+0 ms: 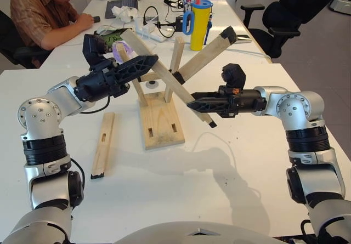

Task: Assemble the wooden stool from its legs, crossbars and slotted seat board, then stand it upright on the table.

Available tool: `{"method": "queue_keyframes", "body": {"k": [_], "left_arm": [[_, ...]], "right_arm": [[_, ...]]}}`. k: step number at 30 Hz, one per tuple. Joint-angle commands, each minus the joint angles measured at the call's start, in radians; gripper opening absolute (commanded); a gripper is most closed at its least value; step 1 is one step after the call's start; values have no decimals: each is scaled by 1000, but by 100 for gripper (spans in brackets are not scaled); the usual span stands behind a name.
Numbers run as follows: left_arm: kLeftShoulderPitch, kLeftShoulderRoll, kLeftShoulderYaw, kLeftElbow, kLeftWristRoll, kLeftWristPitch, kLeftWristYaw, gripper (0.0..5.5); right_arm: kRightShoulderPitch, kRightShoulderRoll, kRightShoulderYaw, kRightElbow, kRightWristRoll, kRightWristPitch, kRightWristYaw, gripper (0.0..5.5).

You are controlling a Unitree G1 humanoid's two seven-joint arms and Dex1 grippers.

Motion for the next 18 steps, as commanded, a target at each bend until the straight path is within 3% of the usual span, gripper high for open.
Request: {"method": "queue_keyframes", "body": {"k": [1,3,8,12,18], "left_arm": [[30,69,54,32,88,-84,-15,205],[62,121,87,45,109,-93,-45,205],[139,259,125,77,204,-141,-126,205],[100,235,79,105,251,-184,-152,205],[89,195,30,126,316,-246,-156,205]], "right_arm": [[45,-10,37,31,-114,-104,-25,317],[100,-23,74,-2,-186,-182,-28,350],[251,20,242,-70,-490,-571,-119,352],[280,116,375,53,-733,-915,-242,352],[229,205,401,309,-881,-1168,-350,352]]}}
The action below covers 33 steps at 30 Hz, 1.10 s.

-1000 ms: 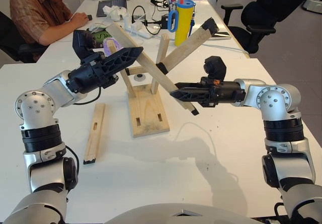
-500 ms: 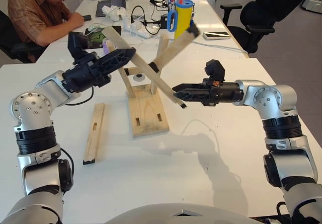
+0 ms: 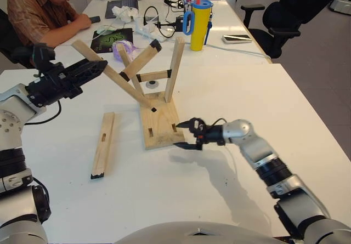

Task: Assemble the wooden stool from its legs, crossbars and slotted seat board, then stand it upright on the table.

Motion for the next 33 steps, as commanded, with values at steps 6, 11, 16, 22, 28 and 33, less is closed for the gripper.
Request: {"method": "queue_keyframes", "body": {"k": [6,11,16,22,28,33], "left_arm": [[3,-28,-57,1,75,-74,-38,205],[23,-79,-135,-9,145,-142,-52,205],[44,-72,-208,-37,223,-177,-75,205],[26,-52,-236,-25,263,-187,-102,205],[11,-32,-228,-33,259,-168,-114,205],[2,-4,-205,-51,245,-139,-123,205]], "right_arm": [[-91,-25,-56,220,-85,-153,-34,352],[-103,-11,-73,249,-84,-151,-9,352],[-52,9,-53,223,-96,-107,8,352],[-27,22,-49,213,-110,-57,-8,352],[-28,26,-51,217,-117,-41,-27,352],[-19,27,-49,218,-125,-35,-42,352]]}}
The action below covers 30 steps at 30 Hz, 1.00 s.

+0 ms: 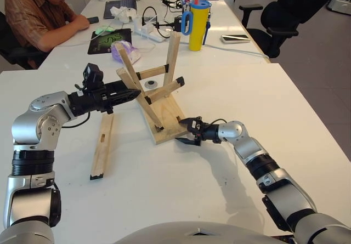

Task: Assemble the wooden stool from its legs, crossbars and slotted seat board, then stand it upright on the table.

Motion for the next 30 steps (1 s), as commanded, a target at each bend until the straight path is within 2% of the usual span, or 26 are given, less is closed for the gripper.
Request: {"method": "queue_keyframes", "body": {"k": [1,18,21,24,30], "left_arm": [[-11,39,15,-16,10,14,-7,205],[23,21,-103,-27,107,-101,-43,205],[29,66,-178,19,241,-197,-51,205],[63,98,-259,-15,336,-269,-67,205],[103,72,-273,26,354,-340,-40,205]], "right_arm": [[51,-1,18,17,-38,46,-9,352],[85,16,26,-10,-38,59,-47,352],[86,15,32,-12,-50,66,-59,352],[91,6,41,-23,-72,94,-81,352],[115,26,61,-35,-73,245,-64,352]]}}
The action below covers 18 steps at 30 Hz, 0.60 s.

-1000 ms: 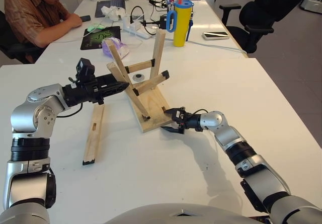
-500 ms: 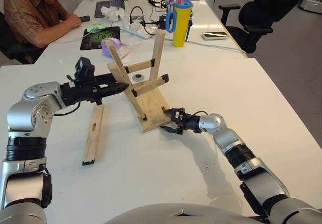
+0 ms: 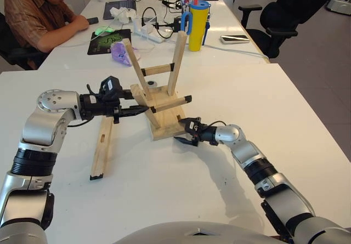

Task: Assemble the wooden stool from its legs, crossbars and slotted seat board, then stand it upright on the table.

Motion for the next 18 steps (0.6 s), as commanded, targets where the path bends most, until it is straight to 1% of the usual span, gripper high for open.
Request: {"method": "queue_keyframes", "body": {"k": [1,2,4,7,10,12,14,15,16,17,18], "left_arm": [[63,2,-43,100,109,6,47,242],[52,0,-31,122,112,-2,65,248],[39,-1,-12,148,118,1,80,278],[52,7,31,132,100,31,86,317],[157,43,114,96,51,91,81,362],[248,65,172,106,67,89,115,392],[258,32,229,108,93,100,237,392],[243,-18,273,100,87,140,342,392],[239,-91,337,66,47,207,464,392],[281,-146,365,-3,36,255,550,392],[341,-187,368,-83,43,297,616,392]], "right_arm": [[72,15,57,23,-35,193,45,352],[75,20,59,6,-29,225,51,352],[79,25,63,-23,-24,265,53,352],[80,28,66,-59,-20,344,51,352],[82,36,86,-90,-24,436,58,352],[103,58,78,-156,17,519,59,352],[140,86,58,-244,61,606,35,352],[159,101,48,-282,75,636,13,352],[178,117,40,-319,91,668,-8,352],[193,133,33,-349,103,692,-31,352],[207,151,21,-375,113,718,-57,352]]}}
